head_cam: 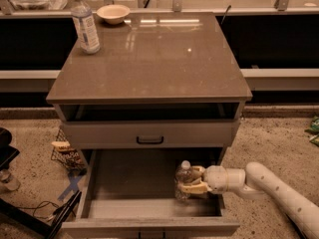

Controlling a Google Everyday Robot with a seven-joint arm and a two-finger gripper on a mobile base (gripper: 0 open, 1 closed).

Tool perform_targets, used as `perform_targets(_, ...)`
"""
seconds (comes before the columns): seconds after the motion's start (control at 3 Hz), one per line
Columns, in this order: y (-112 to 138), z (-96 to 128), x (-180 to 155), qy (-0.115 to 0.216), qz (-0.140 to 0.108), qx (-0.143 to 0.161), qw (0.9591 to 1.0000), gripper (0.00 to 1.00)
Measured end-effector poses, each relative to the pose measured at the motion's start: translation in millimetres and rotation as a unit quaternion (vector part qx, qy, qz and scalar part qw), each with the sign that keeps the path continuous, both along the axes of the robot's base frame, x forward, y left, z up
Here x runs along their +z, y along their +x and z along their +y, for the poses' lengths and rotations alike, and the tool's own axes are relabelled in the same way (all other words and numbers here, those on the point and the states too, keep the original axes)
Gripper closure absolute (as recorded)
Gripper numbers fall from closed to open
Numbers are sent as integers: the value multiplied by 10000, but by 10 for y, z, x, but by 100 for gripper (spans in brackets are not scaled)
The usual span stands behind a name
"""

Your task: Place water bottle into middle drawer

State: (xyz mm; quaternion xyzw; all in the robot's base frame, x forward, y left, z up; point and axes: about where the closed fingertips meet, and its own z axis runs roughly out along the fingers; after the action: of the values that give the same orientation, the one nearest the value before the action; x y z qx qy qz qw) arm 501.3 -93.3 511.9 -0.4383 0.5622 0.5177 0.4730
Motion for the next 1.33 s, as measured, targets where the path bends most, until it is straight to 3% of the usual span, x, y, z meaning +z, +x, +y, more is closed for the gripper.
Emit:
perform_targets(0.67,-137,117,-344,36,-66,130,9999,100)
perform_targets(1.33,108,20,-462,-13,-494,-316,9983,100)
